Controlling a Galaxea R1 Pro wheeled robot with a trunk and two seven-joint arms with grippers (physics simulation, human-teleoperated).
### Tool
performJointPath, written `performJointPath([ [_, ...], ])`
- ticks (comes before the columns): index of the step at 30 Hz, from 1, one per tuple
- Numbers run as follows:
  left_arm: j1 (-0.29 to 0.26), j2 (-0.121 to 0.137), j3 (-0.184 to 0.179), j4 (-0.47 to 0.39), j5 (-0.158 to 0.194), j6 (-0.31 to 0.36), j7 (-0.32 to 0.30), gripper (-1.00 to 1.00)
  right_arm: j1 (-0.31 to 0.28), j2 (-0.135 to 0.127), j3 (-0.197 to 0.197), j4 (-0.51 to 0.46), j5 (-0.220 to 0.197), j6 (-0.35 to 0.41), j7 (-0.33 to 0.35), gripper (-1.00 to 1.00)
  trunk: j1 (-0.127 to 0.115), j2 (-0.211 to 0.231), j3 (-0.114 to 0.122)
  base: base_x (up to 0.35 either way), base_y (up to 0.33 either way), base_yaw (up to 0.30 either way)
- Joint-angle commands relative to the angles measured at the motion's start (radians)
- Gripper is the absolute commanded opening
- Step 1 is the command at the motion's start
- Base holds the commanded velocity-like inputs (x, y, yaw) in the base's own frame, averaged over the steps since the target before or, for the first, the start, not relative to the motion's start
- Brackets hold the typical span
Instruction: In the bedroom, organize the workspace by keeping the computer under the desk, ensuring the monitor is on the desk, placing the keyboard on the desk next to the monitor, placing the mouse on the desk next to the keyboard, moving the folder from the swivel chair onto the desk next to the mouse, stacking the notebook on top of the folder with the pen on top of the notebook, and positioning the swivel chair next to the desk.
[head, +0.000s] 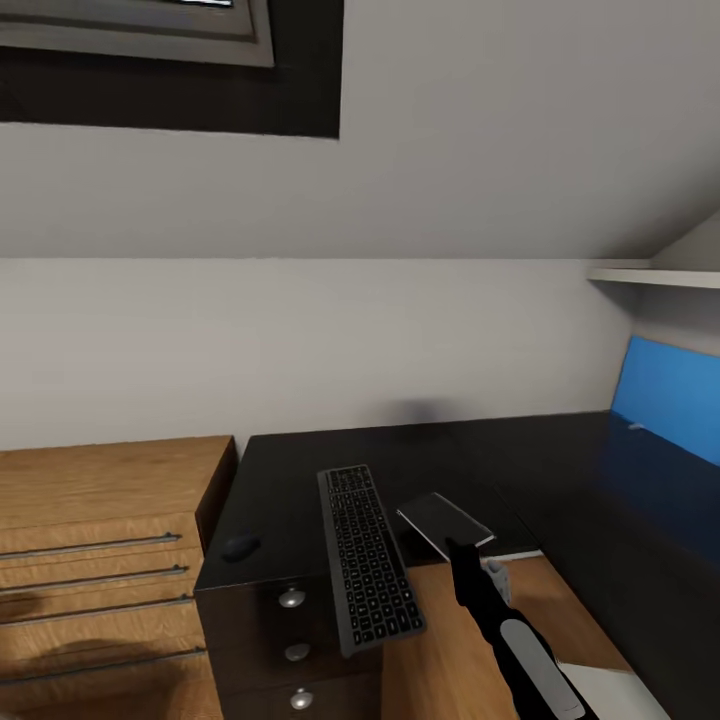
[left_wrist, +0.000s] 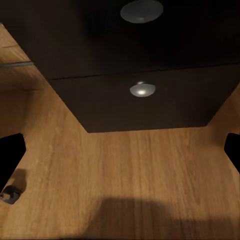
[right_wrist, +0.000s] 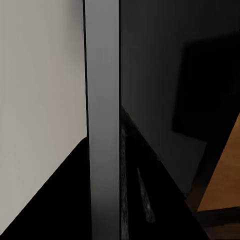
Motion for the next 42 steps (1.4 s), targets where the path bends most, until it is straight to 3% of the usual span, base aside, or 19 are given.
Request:
performJointPath([
  [1, -0.002, 0.001, -0.006, 0.001, 0.011, -0.008, 0.005, 1.00, 0.000, -0.001, 0.002, 0.000, -0.011, 0.001, 0.003, -1.00, 0.000, -0.001, -0.001, 0.000, 0.000, 0.262],
  [15, -0.002, 0.001, -0.005, 0.001, 0.011, -0.008, 0.006, 1.00, 0.000, -0.004, 0.001, 0.000, -0.011, 0.004, 0.003, -1.00, 0.000, -0.001, -0.001, 0.000, 0.000, 0.071],
  [18, -0.001, 0.019, 0.009, -0.108, 0.013, -0.004, 0.005, 1.00, 0.000, -0.004, 0.001, 0.000, -0.011, 0.004, 0.004, -1.00, 0.000, -0.001, -0.001, 0.000, 0.000, 0.000],
  [19, -0.001, 0.051, 0.054, -0.293, 0.019, 0.071, 0.004, 1.00, 0.000, -0.004, 0.002, 0.000, -0.011, 0.004, 0.003, -1.00, 0.000, -0.001, -0.001, 0.000, 0.000, 0.000],
  [20, -0.001, 0.052, 0.061, -0.310, 0.020, 0.093, 0.003, 1.00, 0.000, -0.004, 0.002, 0.000, -0.011, 0.004, 0.003, -1.00, 0.000, -0.001, -0.001, 0.000, 0.000, 0.000],
  [23, -0.001, 0.055, 0.129, -0.371, 0.043, 0.215, 0.002, 1.00, 0.000, -0.004, 0.001, 0.000, -0.011, 0.004, 0.003, -1.00, 0.000, -0.001, -0.001, 0.000, 0.000, 0.000],
  [24, -0.001, 0.054, 0.180, -0.394, 0.063, 0.271, 0.002, 1.00, 0.000, -0.004, 0.001, 0.000, -0.011, 0.004, 0.003, -1.00, 0.000, -0.001, -0.001, 0.000, 0.000, 0.000],
  [28, -0.001, 0.054, 0.238, -0.450, 0.083, 0.353, 0.001, 1.00, 0.000, -0.004, 0.001, 0.000, -0.011, 0.004, 0.004, -1.00, 0.000, -0.001, -0.001, 0.000, 0.000, 0.000],
  [34, -0.001, 0.055, 0.261, -0.564, 0.094, 0.443, 0.002, 1.00, 0.000, -0.005, 0.001, 0.000, -0.011, 0.003, 0.004, -1.00, 0.000, -0.001, -0.001, 0.000, 0.000, 0.000],
  [42, -0.001, 0.054, 0.260, -0.616, 0.131, 0.472, 0.002, 1.00, 0.000, -0.006, -0.012, 0.001, -0.011, 0.000, 0.002, -1.00, 0.000, -0.001, -0.001, 0.000, 0.000, 0.000],
])
